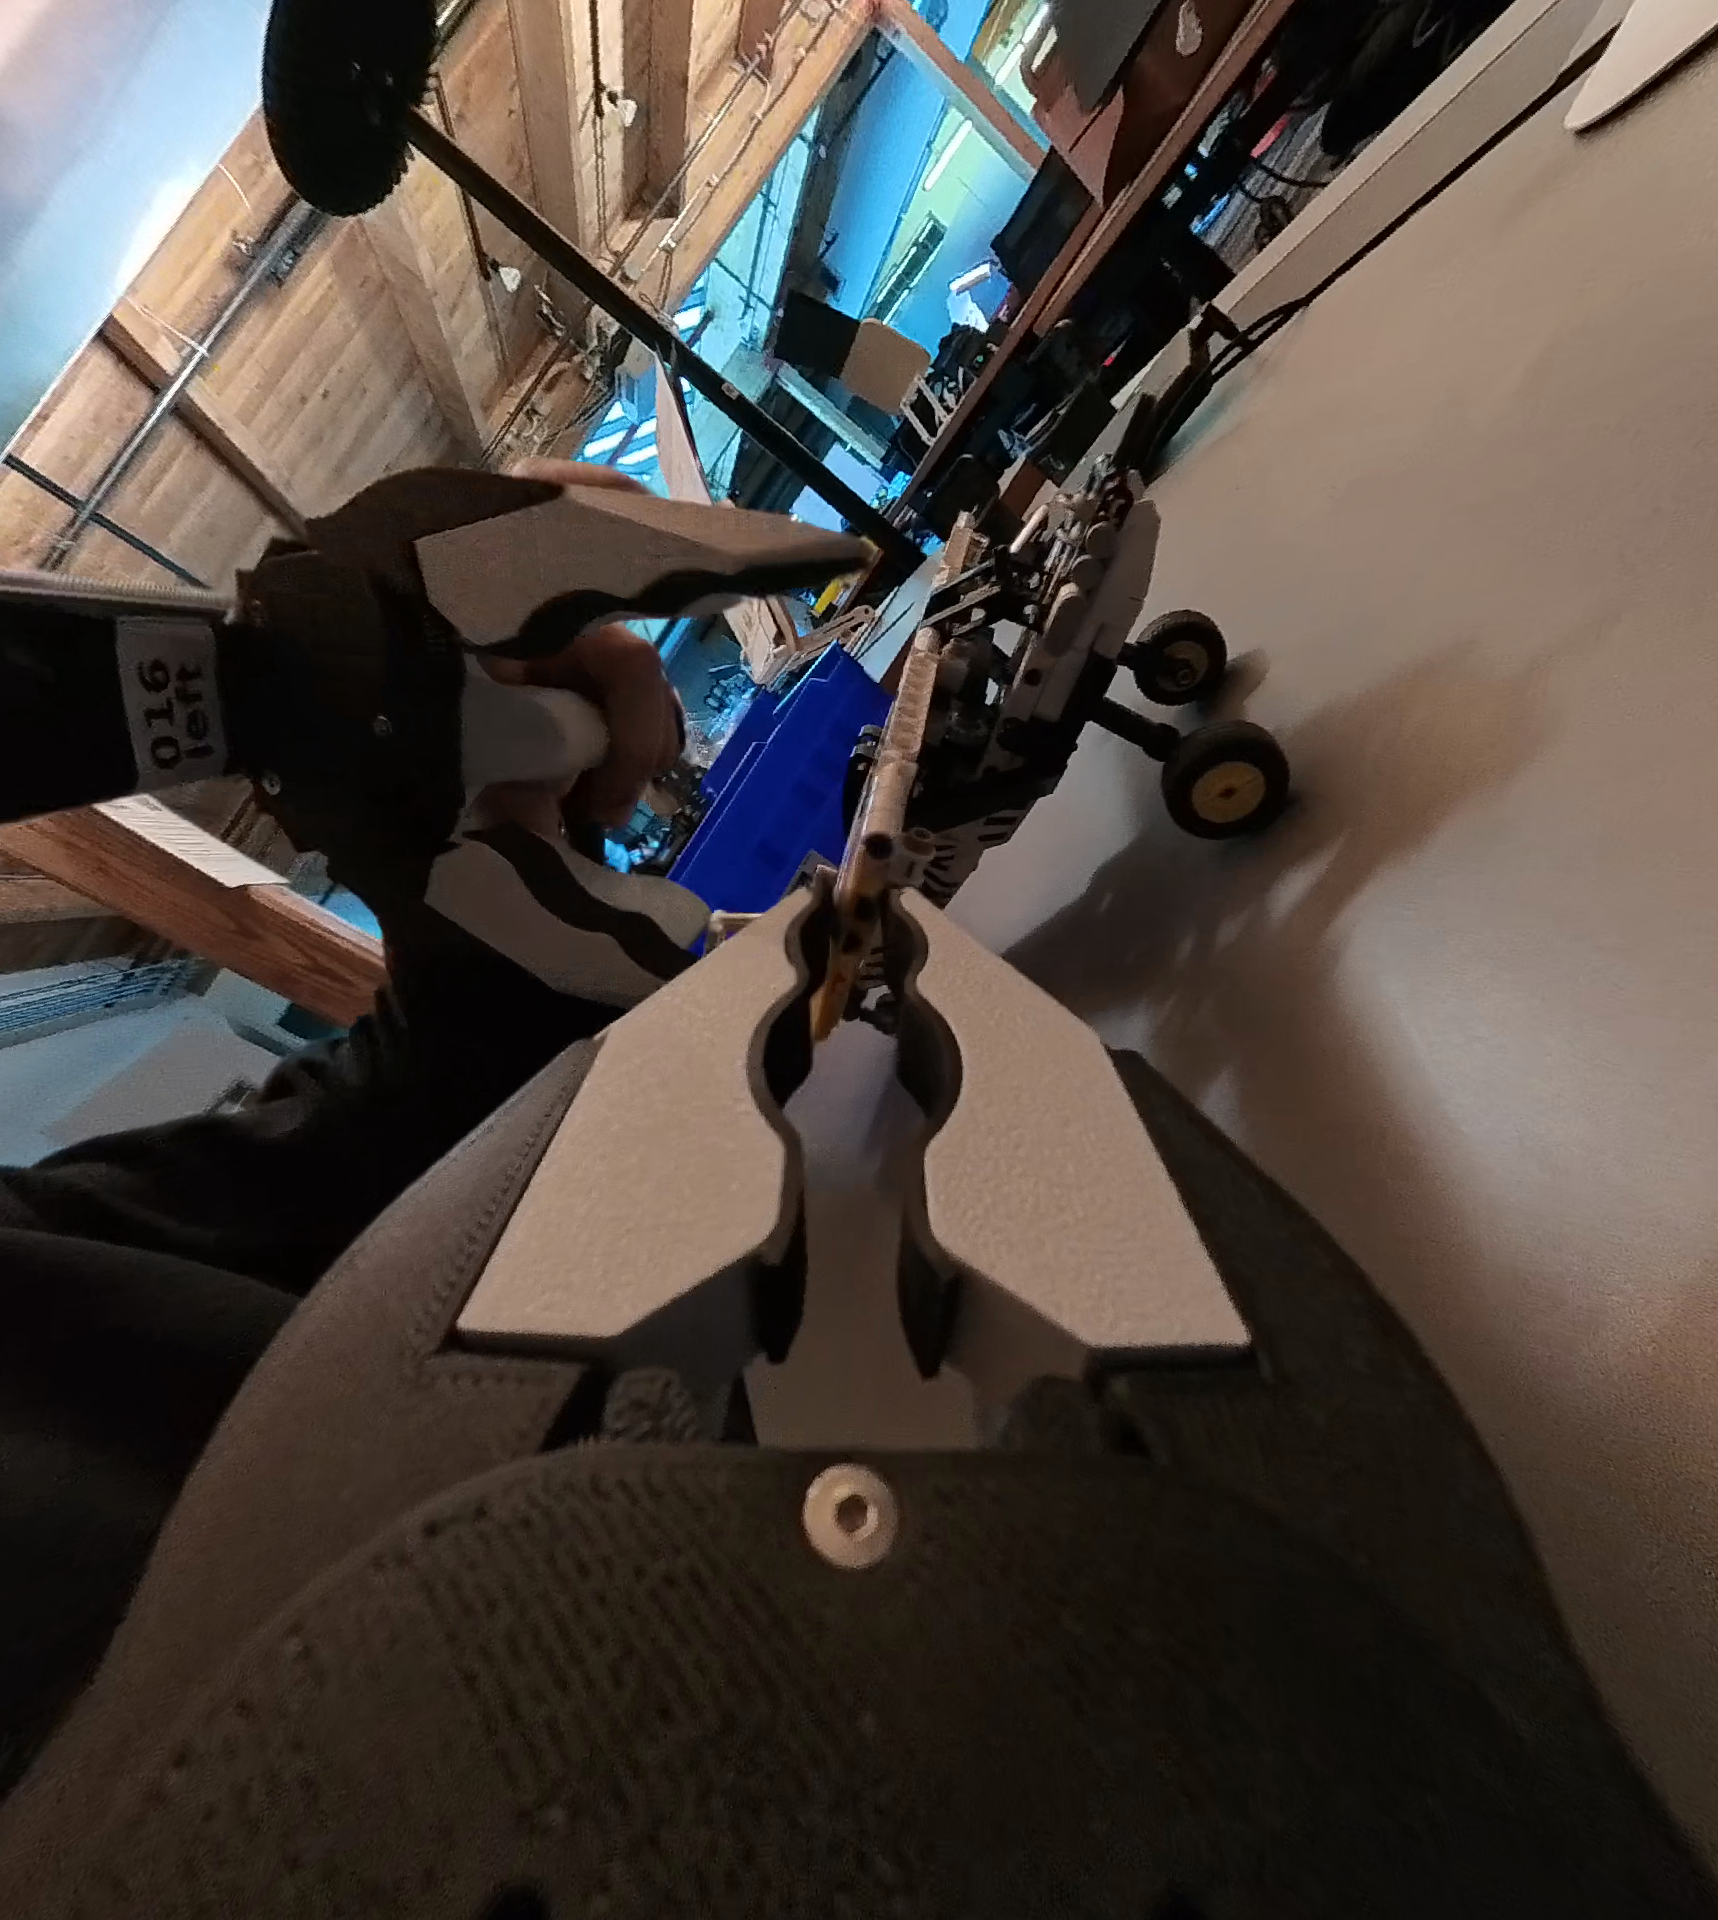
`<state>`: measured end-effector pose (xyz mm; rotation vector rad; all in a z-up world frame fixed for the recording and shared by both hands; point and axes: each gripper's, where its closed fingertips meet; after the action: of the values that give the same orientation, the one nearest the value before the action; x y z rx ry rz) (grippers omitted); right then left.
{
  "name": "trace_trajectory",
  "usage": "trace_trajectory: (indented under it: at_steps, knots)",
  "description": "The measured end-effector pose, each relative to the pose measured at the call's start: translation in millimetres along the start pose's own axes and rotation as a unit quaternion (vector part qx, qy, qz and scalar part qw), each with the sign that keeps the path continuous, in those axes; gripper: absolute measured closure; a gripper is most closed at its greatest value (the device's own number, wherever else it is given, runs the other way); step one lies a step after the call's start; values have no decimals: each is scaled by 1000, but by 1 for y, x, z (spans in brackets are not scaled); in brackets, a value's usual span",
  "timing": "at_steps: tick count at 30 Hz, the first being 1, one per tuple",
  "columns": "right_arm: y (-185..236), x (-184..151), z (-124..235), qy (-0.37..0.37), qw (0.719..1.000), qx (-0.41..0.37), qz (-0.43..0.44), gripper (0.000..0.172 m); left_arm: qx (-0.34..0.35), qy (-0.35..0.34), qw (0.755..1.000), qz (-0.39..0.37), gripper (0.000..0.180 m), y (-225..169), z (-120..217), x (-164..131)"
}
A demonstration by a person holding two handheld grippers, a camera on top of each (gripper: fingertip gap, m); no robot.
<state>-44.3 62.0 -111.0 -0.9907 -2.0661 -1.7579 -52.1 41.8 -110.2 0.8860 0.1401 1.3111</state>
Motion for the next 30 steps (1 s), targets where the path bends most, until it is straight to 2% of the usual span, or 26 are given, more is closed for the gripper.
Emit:
trace_trajectory:
  at_steps: [3, 5, 7, 13, 21, 27, 30]
  knots:
    - [0, 1, -1, -6, 1000, 0, 3, 165, -80, 13, 996, -30, 88, -19, -17, 3]
    - [1, 1, -2, -7, 1000, 4, 0, 165, -109, 34, 992, -54, 112, -25, -26, -4]
    - [0, 0, -2, -2, 1000, 3, 2, 165, -110, 42, 991, -68, 123, -26, -33, -9]
    - [1, 6, -1, -29, 999, -2, 31, 166, -94, 43, 992, -77, 125, -20, -36, -9]
    - [0, 12, -1, -78, 997, 22, -4, 167, -86, 31, 994, -57, 125, -16, -35, -10]
    - [1, 15, 1, -93, 994, -27, 50, 167, -81, 29, 995, -51, 125, -16, -36, -8]
    - [2, 16, 1, -116, 993, -4, 23, 167, -77, 28, 996, -44, 125, -14, -34, -8]
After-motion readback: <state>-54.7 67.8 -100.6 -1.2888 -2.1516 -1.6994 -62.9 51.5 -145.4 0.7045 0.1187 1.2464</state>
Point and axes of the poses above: each gripper's, where its closed fingertips meet, z back along the fingers, x out of its top, y = z × x across the jaws, and after that the axes turned 13 degrees about x, right-handed
